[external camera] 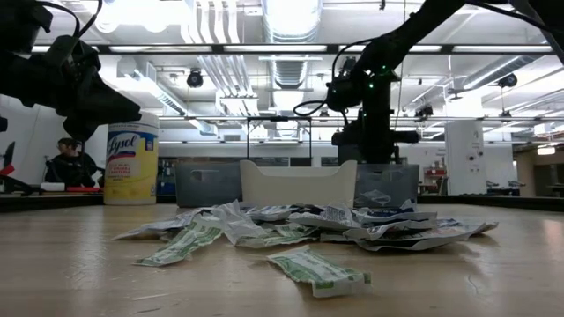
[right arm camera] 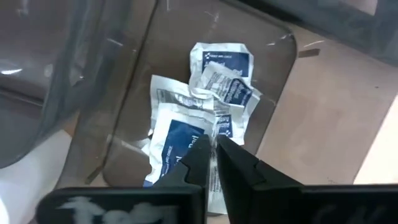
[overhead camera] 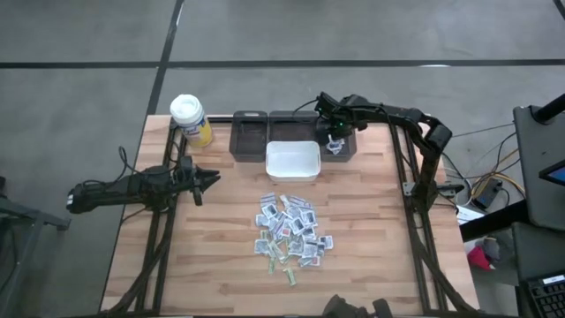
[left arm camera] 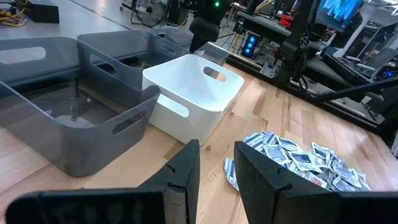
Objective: Pick & Place First Aid Supplies
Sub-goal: Put the blue alcohol pad into the right black bin
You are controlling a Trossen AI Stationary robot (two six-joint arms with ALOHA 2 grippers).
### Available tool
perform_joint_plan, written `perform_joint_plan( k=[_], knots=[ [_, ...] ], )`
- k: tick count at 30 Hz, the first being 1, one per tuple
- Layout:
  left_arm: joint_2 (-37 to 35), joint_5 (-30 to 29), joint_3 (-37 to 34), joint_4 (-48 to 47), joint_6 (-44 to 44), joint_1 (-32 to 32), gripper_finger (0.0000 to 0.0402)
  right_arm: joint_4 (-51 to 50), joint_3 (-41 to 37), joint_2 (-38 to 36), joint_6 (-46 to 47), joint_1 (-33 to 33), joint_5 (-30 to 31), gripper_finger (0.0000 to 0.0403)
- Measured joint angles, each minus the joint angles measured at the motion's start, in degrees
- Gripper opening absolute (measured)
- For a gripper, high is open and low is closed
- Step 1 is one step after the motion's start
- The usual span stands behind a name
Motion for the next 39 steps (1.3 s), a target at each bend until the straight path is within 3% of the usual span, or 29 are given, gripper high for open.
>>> perform_joint_plan(
  k=[10, 15, 28, 39],
  knots=[
    [0.0, 0.0, 0.0, 0.0, 0.0, 0.0, 0.0094, 0.6, 0.0, 0.0, 0.0, 0.0, 0.3, 0.0106],
    [0.0, 0.0, 0.0, 0.0, 0.0, 0.0, 0.0094, -1.5, 0.8, -1.3, 0.0, 0.4, 0.1, 0.0122],
    [0.0, 0.0, 0.0, 0.0, 0.0, 0.0, 0.0094, -13.4, 2.0, -11.8, 4.3, 9.7, 0.1, 0.0062],
    [0.0, 0.0, 0.0, 0.0, 0.0, 0.0, 0.0094, -17.2, 2.0, -13.6, 15.2, 29.3, -0.4, 0.0028]
  ],
)
